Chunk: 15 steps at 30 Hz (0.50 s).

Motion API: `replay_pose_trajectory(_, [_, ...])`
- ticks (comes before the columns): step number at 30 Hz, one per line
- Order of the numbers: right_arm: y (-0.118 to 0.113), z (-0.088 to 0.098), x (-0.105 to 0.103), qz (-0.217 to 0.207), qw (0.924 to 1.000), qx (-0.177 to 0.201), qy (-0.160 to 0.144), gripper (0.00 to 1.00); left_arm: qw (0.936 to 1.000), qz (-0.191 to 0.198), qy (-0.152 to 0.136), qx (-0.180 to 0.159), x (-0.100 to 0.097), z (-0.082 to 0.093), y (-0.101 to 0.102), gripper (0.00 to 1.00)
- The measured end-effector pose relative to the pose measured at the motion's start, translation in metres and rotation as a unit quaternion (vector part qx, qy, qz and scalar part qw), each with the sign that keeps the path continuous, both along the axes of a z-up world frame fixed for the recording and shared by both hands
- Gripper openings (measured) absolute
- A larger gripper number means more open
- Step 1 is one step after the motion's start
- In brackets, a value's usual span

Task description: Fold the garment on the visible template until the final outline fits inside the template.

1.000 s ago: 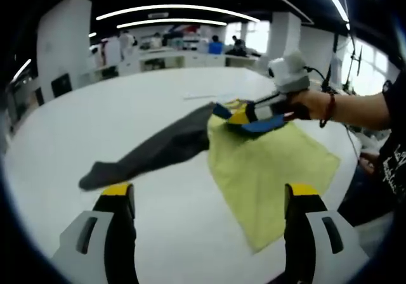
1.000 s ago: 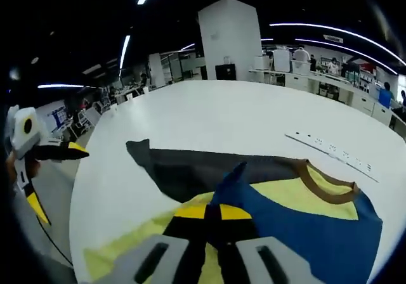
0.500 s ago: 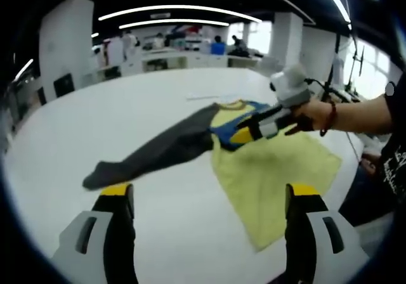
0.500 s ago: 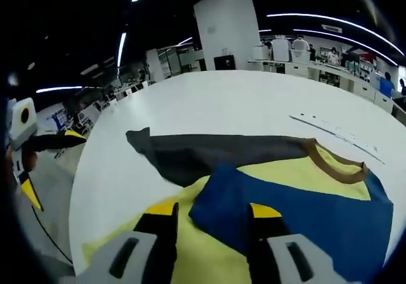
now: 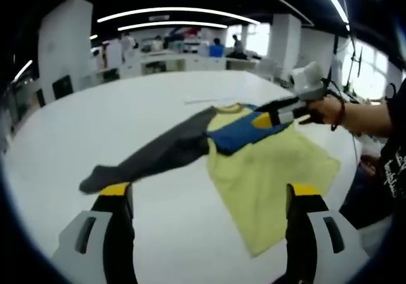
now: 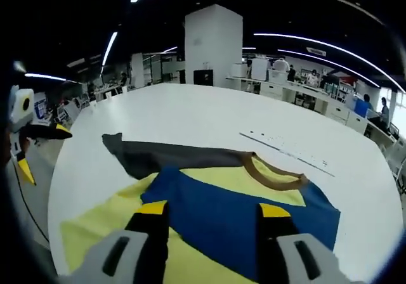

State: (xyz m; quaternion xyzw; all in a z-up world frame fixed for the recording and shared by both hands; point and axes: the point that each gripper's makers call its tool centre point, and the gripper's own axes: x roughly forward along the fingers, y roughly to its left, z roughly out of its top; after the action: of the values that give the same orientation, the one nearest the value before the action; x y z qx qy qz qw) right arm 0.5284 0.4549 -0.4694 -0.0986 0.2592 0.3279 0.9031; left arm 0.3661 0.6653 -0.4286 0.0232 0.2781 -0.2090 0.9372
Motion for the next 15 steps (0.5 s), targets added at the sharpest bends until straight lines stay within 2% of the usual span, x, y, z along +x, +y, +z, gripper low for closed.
replay_pose_trajectory(3, [-0.015, 0.001, 0.001, -0.008, 1.0000, -0.002, 0.000, 0.55, 1.0000, 0.000, -0.002, 0.001, 0.001, 0.001, 0.000, 0.98])
replay_pose_trajectory(10, [-0.068, -0.010, 0.000, -0.041, 0.9987, -0.029, 0.007, 0.57, 1.0000, -0.002, -0.002, 0.006, 0.002, 0.001, 0.001, 0.99])
replay_pose_trajectory(15, [-0.098, -0.017, -0.005, -0.064, 0.9972, -0.032, 0.024, 0.56, 0.9999, -0.001, -0.006, 0.008, 0.003, 0.002, 0.000, 0.97])
